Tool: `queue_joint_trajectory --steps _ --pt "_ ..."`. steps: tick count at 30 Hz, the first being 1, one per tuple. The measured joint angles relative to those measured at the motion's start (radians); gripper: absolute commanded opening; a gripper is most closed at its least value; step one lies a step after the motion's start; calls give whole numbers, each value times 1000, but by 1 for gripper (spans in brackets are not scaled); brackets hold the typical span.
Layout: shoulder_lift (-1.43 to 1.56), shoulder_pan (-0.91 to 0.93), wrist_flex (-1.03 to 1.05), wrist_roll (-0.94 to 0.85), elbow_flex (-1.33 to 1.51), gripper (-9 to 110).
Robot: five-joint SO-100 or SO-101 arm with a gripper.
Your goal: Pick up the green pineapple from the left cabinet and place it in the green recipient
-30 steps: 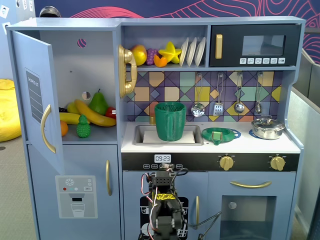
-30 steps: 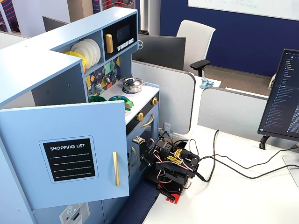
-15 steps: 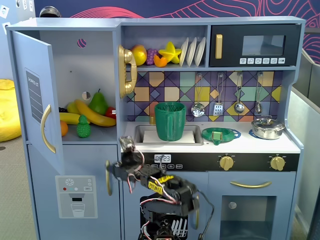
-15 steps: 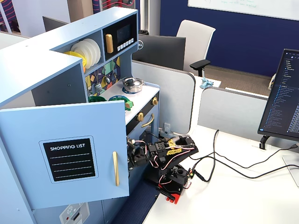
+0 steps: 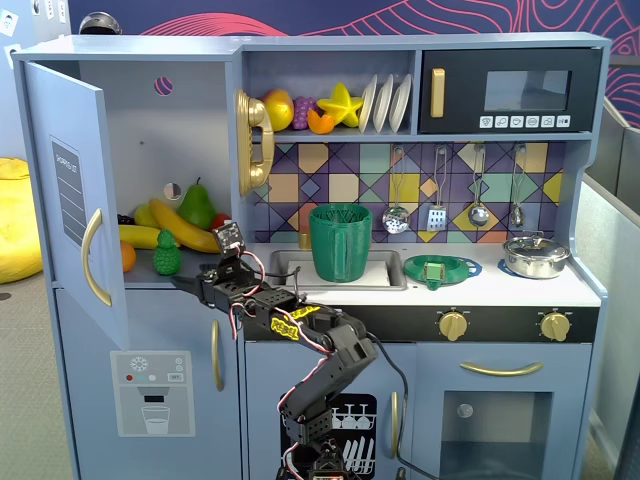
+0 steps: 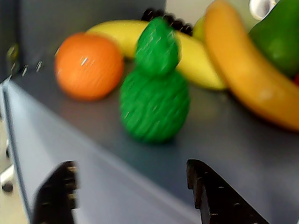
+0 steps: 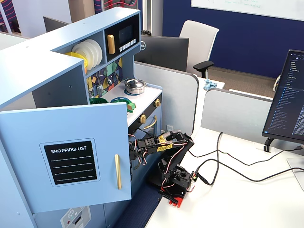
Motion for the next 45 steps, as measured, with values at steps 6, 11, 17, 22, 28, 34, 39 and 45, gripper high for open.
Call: queue_joint_trajectory --steps 6,11,17,22,28,34,39,45 --pt "-71 46 -25 11 -61 29" --pt "-152 52 -61 11 -109 28" --pt "-252 52 -103 11 -186 28" --pt "-344 43 -137 35 -256 27" --pt "-456 41 -164 61 -328 27" --pt "-552 26 -167 69 -416 26" --pt "-650 26 -167 69 -522 25" --pt "-770 18 -110 66 -673 0"
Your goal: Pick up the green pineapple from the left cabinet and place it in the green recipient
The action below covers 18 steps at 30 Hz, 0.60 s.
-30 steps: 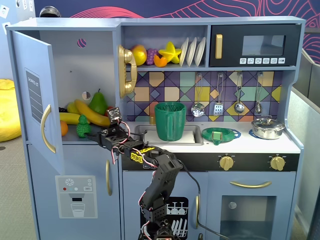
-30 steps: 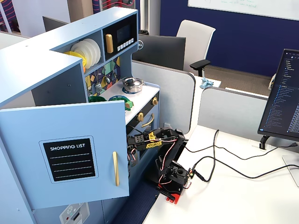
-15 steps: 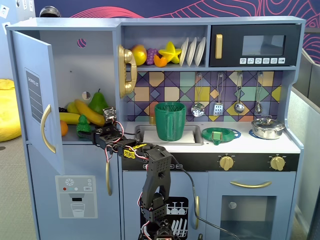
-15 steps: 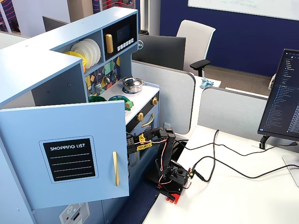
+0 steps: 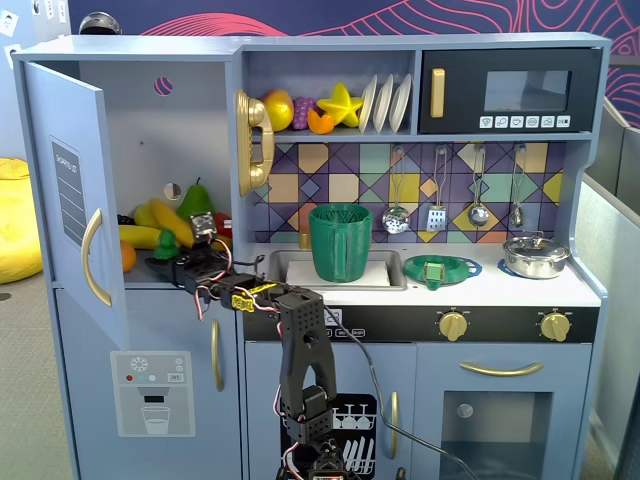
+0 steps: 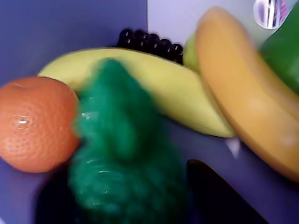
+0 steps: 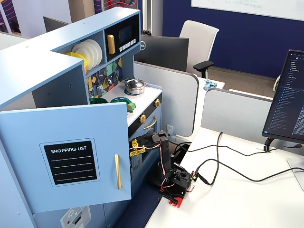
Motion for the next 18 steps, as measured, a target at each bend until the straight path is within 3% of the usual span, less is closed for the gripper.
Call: queue_joint_trajectory --steps 9,18 --pt "34 -23 107 -175 -61 0" --pt "626 -58 345 -293 192 0"
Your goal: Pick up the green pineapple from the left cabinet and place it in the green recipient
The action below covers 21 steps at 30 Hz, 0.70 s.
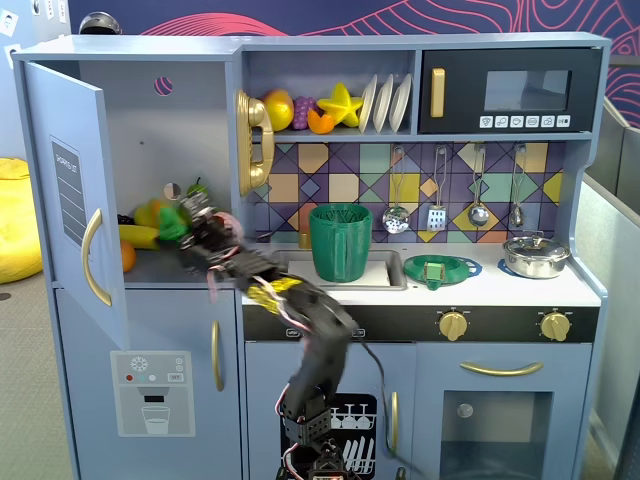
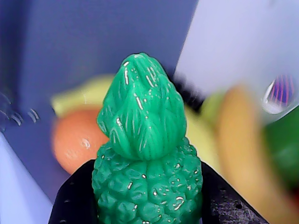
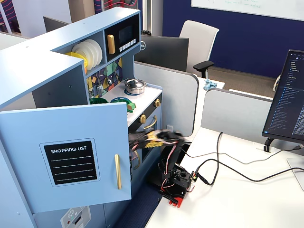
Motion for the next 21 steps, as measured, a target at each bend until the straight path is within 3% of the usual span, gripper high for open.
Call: queue_joint_trajectory --steps 5,10,16,21 --pt "327 104 48 5 103 0" --pt "465 388 83 114 103 0" --pt "413 710 -18 267 103 0" --pt "224 856 -161 344 75 0"
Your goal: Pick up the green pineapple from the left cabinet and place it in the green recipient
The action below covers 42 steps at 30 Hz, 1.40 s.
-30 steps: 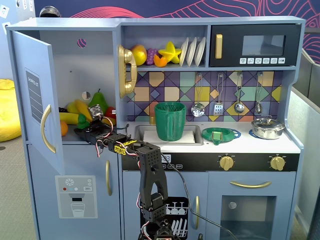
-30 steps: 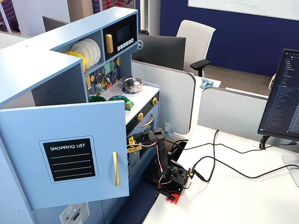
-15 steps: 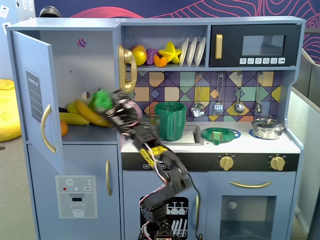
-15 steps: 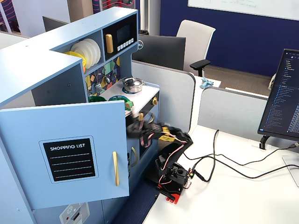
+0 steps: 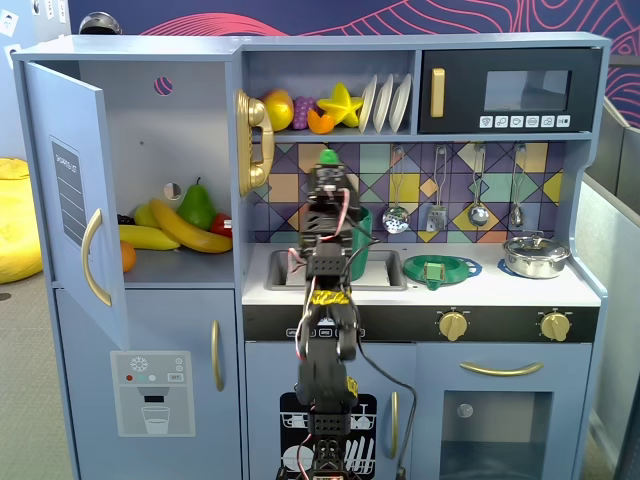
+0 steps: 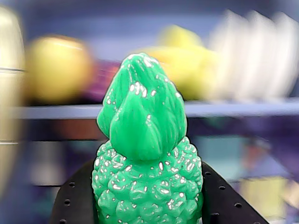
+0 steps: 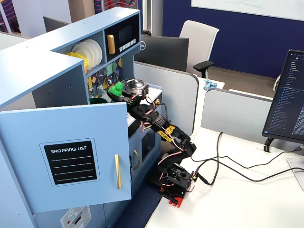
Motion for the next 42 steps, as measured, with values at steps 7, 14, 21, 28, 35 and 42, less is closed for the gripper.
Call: queue_joint_trajectory --steps 7,14,21,28,35,42 --pt "-279 60 -124 15 -89 0" --pt "-486 37 -189 12 -207 5" --pt "-589 -18 -236 55 -267 20" --pt "-597 -34 -247 55 -267 22" --pt "-597 -26 -195 61 -267 22" --pt "-499 -28 -192 61 -195 20"
